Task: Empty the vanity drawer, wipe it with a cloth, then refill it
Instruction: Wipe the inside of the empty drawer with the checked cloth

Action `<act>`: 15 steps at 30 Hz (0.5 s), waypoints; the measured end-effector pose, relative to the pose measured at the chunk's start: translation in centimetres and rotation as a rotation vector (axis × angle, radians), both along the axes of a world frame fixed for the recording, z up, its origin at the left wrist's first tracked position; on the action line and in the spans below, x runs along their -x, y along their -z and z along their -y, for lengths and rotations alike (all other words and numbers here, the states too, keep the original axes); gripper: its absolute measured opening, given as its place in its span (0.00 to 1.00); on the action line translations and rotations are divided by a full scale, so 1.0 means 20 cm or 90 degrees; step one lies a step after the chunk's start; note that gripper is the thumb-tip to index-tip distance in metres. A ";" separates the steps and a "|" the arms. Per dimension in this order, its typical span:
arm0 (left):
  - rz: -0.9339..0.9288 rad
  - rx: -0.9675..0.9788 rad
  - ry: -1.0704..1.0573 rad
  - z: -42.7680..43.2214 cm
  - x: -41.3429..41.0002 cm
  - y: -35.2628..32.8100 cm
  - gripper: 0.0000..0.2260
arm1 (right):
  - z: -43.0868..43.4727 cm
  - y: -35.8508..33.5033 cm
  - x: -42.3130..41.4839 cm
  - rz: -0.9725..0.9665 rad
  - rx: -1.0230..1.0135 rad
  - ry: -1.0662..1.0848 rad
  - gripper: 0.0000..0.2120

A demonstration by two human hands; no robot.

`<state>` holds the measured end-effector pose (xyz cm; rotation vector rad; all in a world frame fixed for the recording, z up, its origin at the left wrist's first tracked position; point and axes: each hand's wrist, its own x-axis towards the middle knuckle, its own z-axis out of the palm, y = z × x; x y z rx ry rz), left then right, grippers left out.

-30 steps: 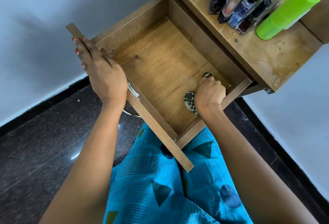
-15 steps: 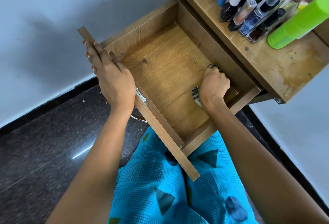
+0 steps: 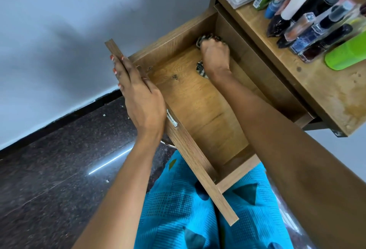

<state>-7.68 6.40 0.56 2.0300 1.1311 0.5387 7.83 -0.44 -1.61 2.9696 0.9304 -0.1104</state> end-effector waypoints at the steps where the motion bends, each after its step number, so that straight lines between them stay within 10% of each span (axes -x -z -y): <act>1: 0.001 0.001 0.000 0.00 0.00 0.00 0.24 | 0.00 0.00 -0.02 -0.002 -0.009 -0.002 0.15; 11: 0.016 0.005 -0.005 0.01 0.00 0.01 0.24 | 0.09 0.03 -0.19 -0.217 -0.134 -0.019 0.17; 15: 0.010 0.008 -0.006 0.01 0.00 0.01 0.24 | 0.08 0.08 -0.13 -0.113 -0.187 -0.005 0.20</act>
